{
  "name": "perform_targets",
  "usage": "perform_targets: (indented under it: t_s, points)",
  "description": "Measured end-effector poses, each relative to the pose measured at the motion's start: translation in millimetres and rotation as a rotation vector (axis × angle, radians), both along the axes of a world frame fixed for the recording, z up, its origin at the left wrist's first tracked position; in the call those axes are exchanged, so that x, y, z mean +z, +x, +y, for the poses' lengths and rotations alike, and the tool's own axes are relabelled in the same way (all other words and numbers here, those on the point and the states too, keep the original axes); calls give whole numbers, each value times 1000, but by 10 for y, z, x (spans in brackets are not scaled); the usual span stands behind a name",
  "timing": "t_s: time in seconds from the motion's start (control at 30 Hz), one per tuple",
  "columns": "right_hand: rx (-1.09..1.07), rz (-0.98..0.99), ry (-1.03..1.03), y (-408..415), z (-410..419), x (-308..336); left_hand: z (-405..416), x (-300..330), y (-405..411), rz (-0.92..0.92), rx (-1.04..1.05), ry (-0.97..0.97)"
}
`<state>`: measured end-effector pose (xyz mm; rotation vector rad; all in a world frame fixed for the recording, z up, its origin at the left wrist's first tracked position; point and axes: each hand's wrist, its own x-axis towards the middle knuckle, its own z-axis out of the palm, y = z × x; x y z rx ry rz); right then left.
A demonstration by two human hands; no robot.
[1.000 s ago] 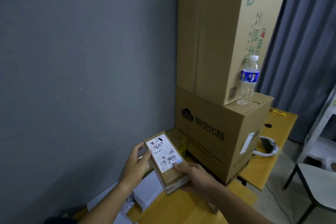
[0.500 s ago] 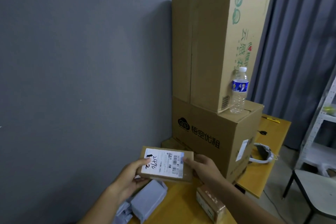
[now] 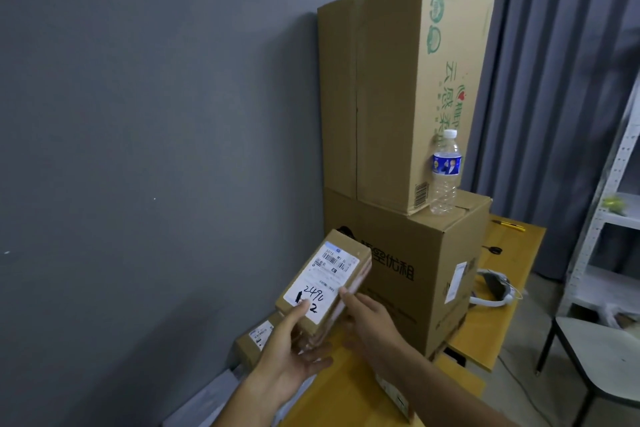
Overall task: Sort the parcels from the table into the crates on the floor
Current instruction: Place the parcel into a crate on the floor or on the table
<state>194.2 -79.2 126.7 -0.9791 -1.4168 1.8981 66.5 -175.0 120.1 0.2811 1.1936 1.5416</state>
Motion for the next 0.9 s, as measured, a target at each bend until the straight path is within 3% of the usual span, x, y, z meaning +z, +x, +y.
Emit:
perform_targets:
  t_s: [0.1,0.3,0.5,0.9]
  points:
    - [-3,96,23,43,-11,93,-75,-16,-31,79,-85,-13]
    - [-22,52,167,115,3,311,-138,81,-178,236,-40,157]
    - [44,31,213,195,36,537,-183,308,-323,384,-129,240]
    - [75,-8,219,51,59,559,-135,290,-465,385,-109,295]
